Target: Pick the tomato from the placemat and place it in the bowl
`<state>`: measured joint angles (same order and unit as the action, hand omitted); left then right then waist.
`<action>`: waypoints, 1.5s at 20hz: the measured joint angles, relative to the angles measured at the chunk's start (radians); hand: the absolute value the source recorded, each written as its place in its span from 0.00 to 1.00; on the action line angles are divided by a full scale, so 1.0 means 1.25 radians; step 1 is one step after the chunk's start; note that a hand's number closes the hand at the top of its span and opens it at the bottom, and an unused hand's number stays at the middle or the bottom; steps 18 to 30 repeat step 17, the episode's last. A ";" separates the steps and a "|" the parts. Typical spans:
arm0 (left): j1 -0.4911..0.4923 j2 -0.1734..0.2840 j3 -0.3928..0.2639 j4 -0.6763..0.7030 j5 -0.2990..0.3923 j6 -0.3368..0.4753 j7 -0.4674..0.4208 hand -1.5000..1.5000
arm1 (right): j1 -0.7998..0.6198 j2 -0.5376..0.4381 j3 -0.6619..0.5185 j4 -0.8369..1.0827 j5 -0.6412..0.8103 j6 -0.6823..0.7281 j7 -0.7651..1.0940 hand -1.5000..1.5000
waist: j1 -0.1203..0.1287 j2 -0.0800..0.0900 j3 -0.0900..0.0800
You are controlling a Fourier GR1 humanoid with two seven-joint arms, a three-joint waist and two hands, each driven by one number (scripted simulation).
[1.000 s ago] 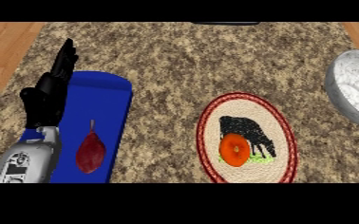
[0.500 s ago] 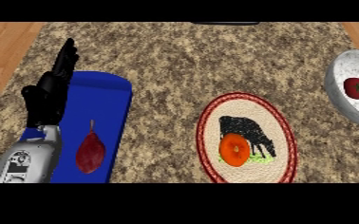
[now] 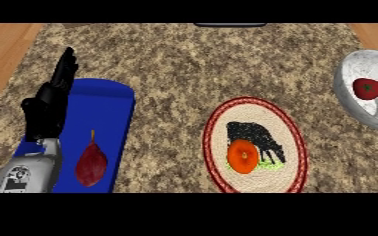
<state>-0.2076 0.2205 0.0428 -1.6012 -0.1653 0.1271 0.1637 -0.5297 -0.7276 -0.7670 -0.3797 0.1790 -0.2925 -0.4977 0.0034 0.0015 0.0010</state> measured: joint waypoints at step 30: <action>0.009 -0.013 0.012 -0.014 -0.015 -0.006 0.002 0.50 | 0.401 0.161 -0.021 -0.487 -0.201 0.258 0.019 0.00 | -0.013 -0.004 -0.002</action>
